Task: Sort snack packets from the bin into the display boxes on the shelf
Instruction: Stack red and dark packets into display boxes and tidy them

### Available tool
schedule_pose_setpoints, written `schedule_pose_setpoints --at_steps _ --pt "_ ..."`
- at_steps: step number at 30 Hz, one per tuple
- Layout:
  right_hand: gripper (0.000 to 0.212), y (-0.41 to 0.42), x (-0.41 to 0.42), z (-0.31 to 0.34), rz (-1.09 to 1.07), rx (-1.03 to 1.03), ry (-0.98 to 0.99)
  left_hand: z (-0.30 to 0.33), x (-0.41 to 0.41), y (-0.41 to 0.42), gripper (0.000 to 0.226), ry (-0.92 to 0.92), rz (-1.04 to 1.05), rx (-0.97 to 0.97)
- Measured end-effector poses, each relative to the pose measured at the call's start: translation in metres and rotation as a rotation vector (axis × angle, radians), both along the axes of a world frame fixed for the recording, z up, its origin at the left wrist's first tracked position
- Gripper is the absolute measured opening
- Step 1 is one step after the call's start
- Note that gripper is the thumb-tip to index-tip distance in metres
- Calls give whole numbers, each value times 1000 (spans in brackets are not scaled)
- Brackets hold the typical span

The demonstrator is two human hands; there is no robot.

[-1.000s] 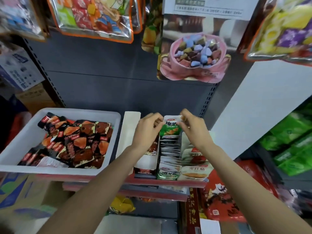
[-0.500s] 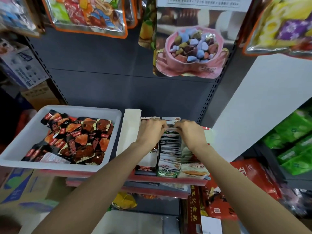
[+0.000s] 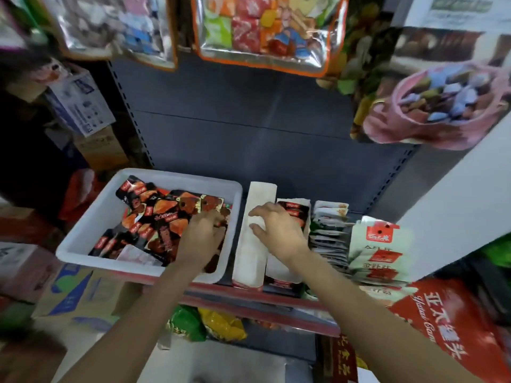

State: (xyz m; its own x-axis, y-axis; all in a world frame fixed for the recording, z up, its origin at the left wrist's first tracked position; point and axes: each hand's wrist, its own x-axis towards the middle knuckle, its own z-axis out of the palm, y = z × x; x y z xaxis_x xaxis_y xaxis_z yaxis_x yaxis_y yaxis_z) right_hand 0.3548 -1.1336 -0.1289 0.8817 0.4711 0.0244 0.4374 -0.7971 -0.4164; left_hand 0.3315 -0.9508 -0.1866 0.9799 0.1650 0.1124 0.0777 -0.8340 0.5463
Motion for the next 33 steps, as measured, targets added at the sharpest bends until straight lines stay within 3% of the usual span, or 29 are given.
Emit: schedule_pose_setpoints --at_steps 5,8,12,16,18,21,24,26,29,33 --pt "40 80 11 -30 152 -135 41 -24 -8 86 57 227 -42 99" --pt "79 114 24 -53 203 -407 63 -33 -9 118 79 390 -152 262" --pt "114 140 37 -72 189 -714 144 -36 -6 137 87 569 -227 306" --pt "122 151 37 -73 160 -728 209 -30 -3 148 89 588 -204 323" --pt "107 153 41 -71 112 -653 162 -30 -3 156 90 597 -177 306" --pt "41 149 55 -63 79 -390 78 -27 -5 162 89 572 -164 259" --pt "9 135 59 -43 68 -77 139 -24 -7 154 68 386 -184 194" --pt "3 122 56 -24 46 118 158 -17 -5 138 54 265 -199 -24" --pt "6 95 50 -1 6 256 173 6 -2 105 53 281 -228 -362" --pt "9 50 46 23 -128 368 68 23 14 58 35 219 -268 -481"
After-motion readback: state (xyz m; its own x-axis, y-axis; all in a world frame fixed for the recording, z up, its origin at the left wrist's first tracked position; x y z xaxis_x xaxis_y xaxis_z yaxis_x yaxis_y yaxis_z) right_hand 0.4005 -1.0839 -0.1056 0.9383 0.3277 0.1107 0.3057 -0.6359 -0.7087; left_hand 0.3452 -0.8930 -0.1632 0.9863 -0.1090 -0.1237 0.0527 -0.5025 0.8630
